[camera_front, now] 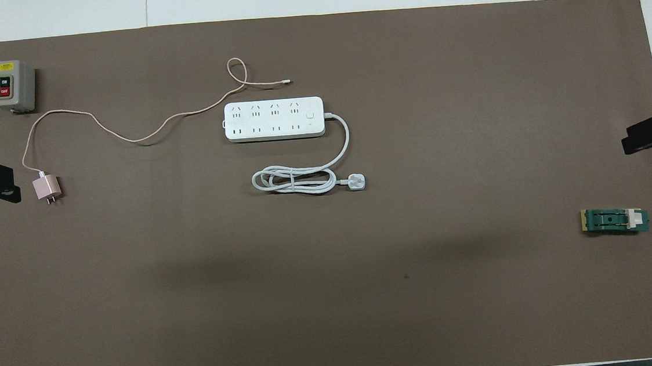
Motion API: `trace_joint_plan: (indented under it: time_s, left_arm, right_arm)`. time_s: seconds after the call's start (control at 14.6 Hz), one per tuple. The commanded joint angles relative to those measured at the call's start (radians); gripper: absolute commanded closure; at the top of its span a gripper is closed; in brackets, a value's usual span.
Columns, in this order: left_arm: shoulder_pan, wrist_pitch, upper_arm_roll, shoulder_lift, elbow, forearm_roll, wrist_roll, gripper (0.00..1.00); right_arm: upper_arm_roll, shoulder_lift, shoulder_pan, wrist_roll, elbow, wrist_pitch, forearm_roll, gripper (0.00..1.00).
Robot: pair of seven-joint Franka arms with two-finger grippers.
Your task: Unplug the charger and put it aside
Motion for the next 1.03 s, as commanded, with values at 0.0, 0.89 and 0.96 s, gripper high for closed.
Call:
trace_joint_plan:
  time_s: [0.0,0.89,0.96]
  left_arm:
    - [-0.007,-0.023,0.013,-0.030,-0.020,-0.012,0.028,0.00]
    - [-0.079,0.110,0.078,-0.057,-0.058,-0.066,0.028,0.00]
    - [-0.079,0.105,0.083,-0.057,-0.058,-0.066,0.029,0.00]
  right_arm:
    - [0.016,-0.028,-0.019,-0.014,-0.031,0.009,-0.012,0.00]
    - [0.016,-0.028,-0.023,-0.014,-0.028,0.012,-0.012,0.00]
    - [0.016,-0.028,-0.023,-0.014,-0.028,0.013,-0.012,0.00]
